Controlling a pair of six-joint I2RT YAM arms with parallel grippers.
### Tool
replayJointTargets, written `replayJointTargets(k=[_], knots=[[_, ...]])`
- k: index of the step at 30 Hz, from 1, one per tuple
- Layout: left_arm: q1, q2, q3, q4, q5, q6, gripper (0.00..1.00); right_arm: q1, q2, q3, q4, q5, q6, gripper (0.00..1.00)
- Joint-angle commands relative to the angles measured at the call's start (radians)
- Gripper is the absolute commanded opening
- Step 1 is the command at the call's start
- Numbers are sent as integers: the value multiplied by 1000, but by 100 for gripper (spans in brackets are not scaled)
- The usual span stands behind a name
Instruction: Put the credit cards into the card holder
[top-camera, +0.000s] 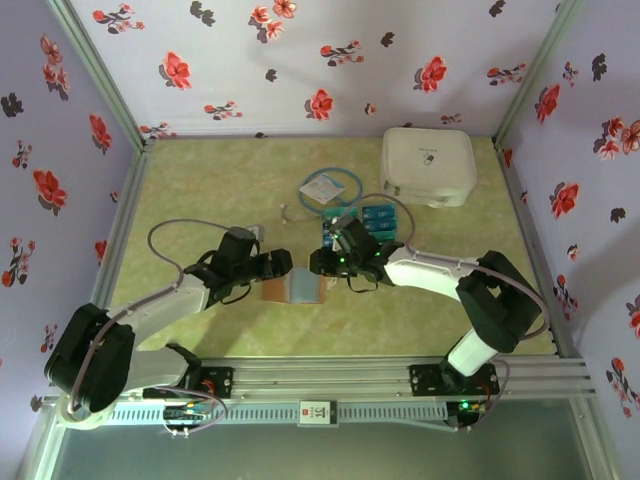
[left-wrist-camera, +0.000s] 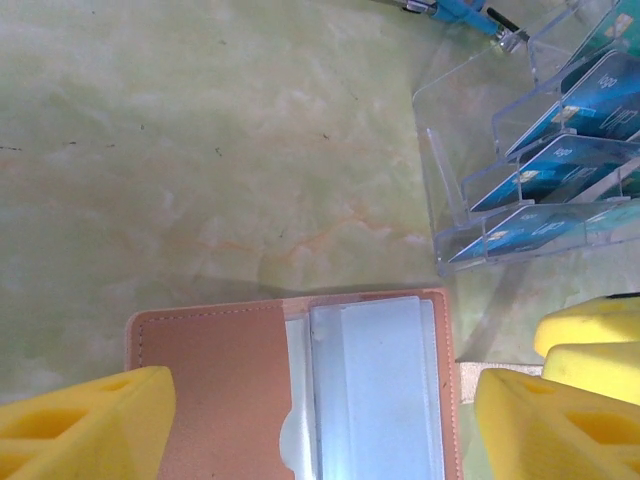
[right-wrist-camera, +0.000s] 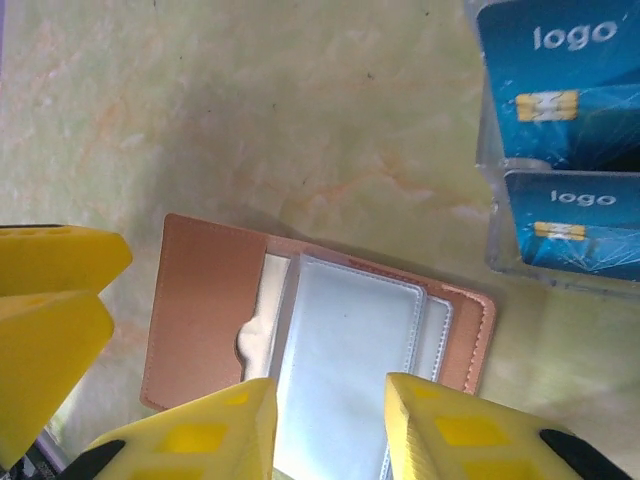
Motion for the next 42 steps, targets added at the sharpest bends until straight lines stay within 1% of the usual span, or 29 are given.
replayJointTargets(k=[1,8,13,19,24,32,34,39,42], knots=[[7,-21,52,-90,-15,21,83,-6,-5,31,-58,11,-6,35],[6,-28,100,-154,1,5,84,-5,3,47,-65,-5,14,36],[-12,-17,85,-130,3,-27,84,-4,11,52,-97,-9,-8,36],[-26,21,63,-97,-2,-23,82,0,17,56,-133,-9,-32,36],[-50,32,66,-124,-39,-5,81,3,24,72,-144,-11,-42,35],[-103,25,92,-230,-124,45,78,10,83,132,-146,-10,-30,33],[-117,25,86,-228,-134,45,77,11,101,143,-143,-9,-22,33],[-147,37,76,-215,-146,56,70,17,138,149,-116,-6,4,32],[-160,47,75,-200,-146,71,68,20,151,152,-104,-6,18,31]])
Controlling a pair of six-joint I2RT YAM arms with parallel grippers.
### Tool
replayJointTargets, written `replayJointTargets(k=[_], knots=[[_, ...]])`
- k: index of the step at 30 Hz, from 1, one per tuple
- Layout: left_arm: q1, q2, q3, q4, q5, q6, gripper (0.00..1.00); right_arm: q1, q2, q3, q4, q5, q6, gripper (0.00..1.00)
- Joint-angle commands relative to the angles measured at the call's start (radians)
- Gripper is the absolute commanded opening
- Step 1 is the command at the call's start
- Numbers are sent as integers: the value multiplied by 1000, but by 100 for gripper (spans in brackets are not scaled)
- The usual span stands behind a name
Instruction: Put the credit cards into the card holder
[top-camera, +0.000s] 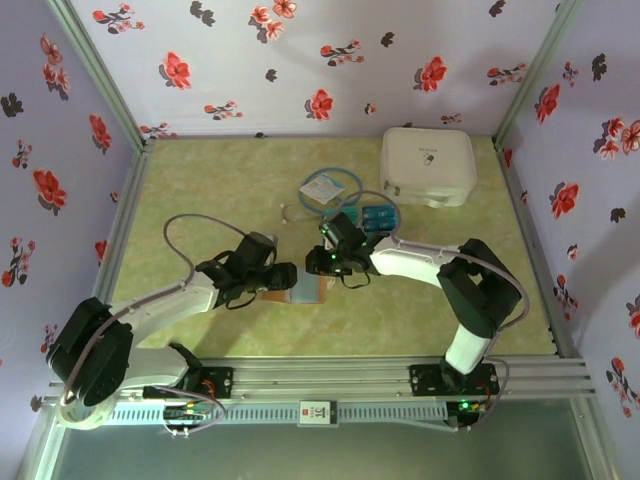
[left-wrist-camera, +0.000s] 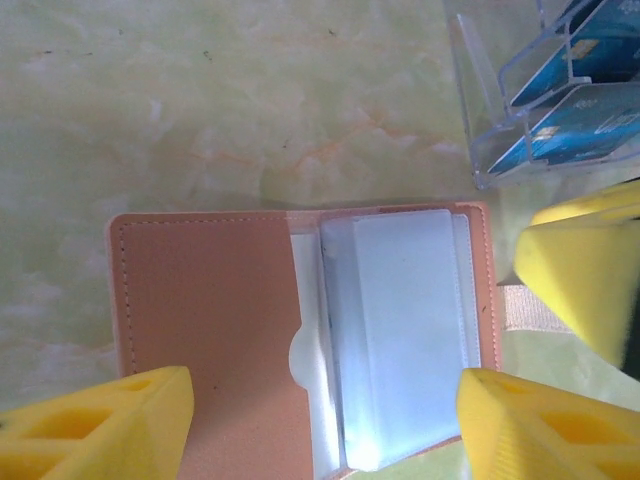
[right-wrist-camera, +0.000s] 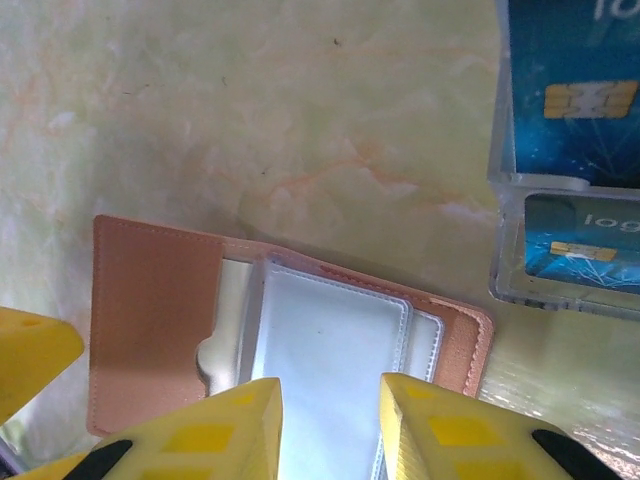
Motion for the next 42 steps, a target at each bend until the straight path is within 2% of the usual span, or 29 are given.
replayJointTargets(k=[1,18,42], knots=[[-17,20,0,0,-30,40,68,8,26,24,25,1,30,31],[-45,78,-79,140,-43,74,64,12,87,53,37,-5,50,30],[-49,87,-134,189,-74,97,64,34,74,96,-23,52,56,30]])
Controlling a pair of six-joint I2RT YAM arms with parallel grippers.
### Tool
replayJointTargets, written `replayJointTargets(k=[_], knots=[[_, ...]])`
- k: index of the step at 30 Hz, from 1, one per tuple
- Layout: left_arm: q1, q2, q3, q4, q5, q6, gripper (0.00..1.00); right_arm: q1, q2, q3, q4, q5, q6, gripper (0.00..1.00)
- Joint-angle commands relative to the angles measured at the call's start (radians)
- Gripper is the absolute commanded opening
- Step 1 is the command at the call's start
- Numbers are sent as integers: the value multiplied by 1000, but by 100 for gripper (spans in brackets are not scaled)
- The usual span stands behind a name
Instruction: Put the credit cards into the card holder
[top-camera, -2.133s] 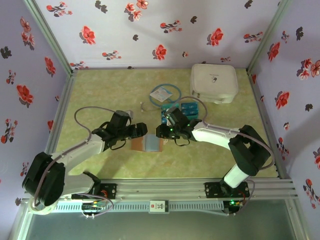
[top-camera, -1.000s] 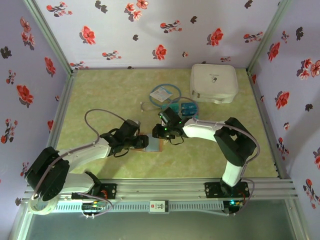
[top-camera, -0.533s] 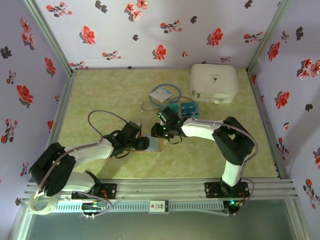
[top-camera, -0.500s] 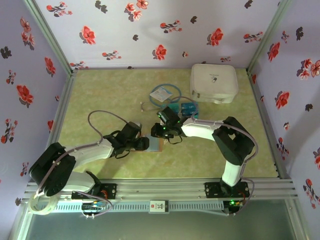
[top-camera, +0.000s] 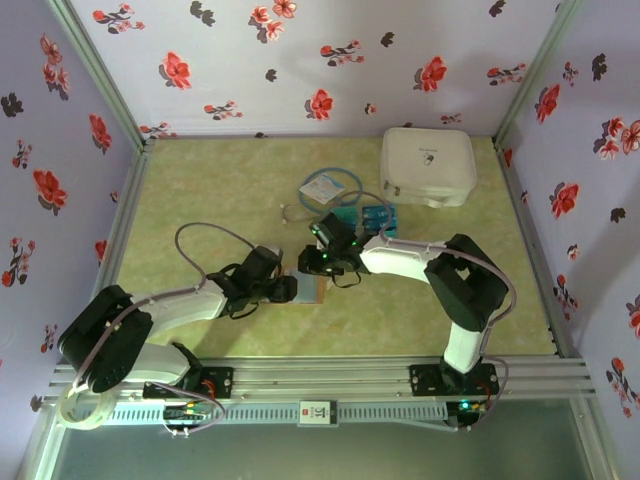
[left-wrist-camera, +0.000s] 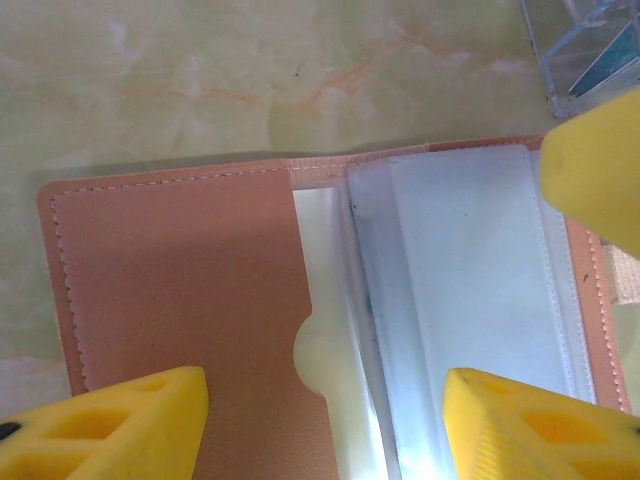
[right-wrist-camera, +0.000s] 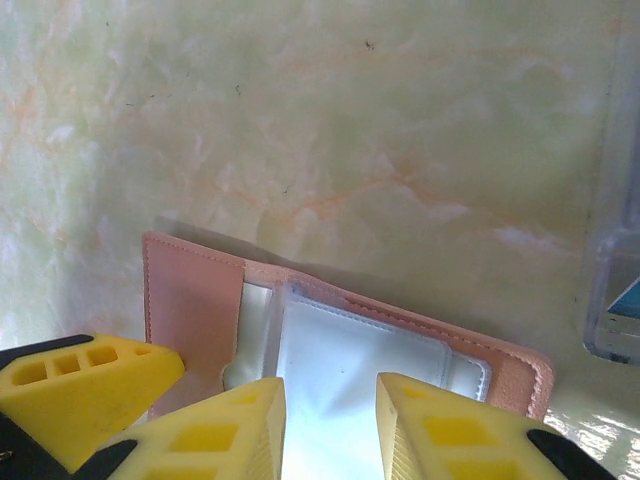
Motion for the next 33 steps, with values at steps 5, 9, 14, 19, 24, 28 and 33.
replayJointTargets(k=[5,9,14,19,24,28,33], knots=[[-8,10,-11,6,-27,42,64,10,13,39,-39,29,10,30],[-8,14,-10,-4,-29,48,64,18,18,41,-49,39,13,30],[-8,-10,23,-64,-43,66,64,27,13,37,-64,55,13,30],[-8,-54,69,-134,-51,82,64,29,9,35,-74,63,12,30],[-8,-88,72,-164,-49,79,64,29,8,38,-75,64,12,30],[-8,-90,61,-168,-49,74,64,30,13,38,-71,64,12,30],[-9,-66,39,-135,-48,73,64,29,18,39,-72,61,9,30]])
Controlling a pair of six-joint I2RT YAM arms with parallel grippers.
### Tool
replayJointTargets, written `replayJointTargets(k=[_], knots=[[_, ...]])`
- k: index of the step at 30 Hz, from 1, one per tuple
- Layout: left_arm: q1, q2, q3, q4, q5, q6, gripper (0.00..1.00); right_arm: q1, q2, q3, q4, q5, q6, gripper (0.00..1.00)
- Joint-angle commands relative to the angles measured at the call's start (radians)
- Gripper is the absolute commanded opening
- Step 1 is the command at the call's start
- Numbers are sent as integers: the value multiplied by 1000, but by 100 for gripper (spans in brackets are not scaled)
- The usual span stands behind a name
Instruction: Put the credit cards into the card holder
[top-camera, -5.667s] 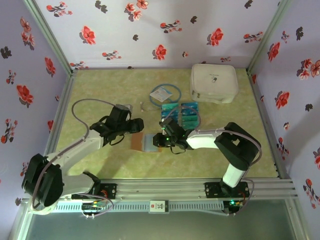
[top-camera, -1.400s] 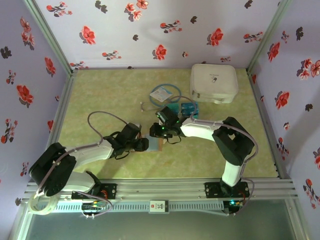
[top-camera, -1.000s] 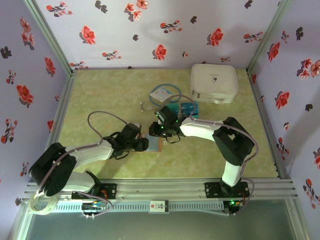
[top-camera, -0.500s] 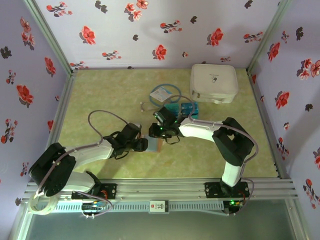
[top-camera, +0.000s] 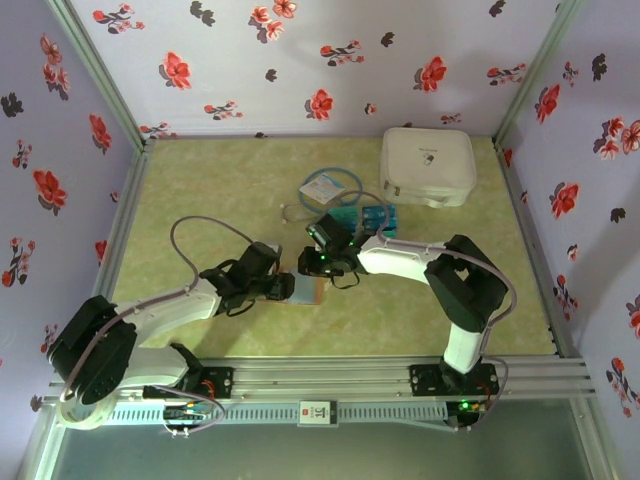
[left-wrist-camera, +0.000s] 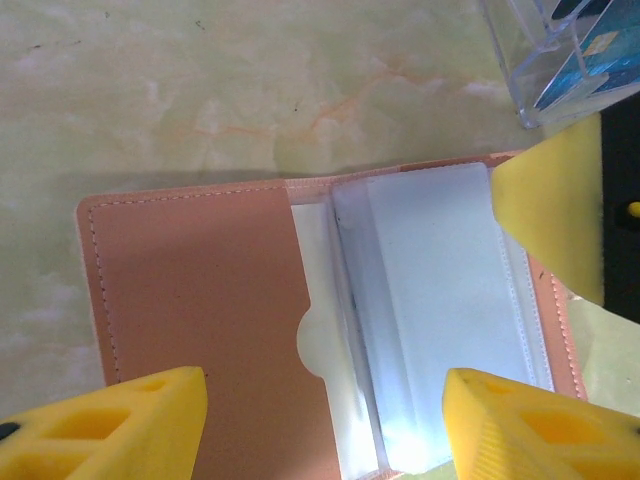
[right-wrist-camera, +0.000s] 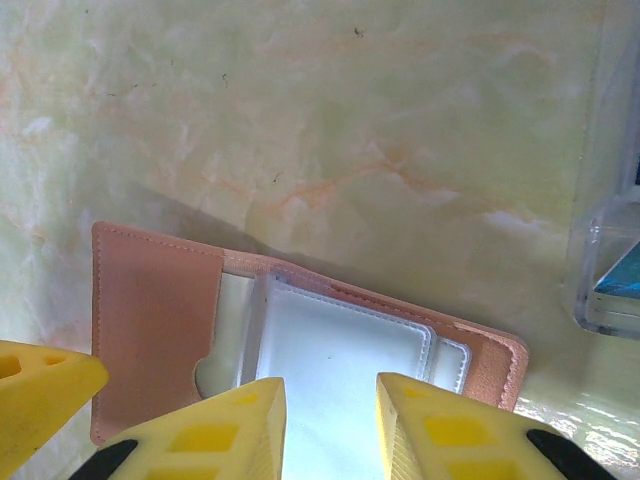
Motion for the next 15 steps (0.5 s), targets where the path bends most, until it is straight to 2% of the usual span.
replayJointTargets(k=[1,15], knots=[[-8,17,-16,8,-19,16,64,6,18,25,-25,23,8,30],[-21,113,-27,73,-19,31,64,5,38,37,-29,14,-1,30]])
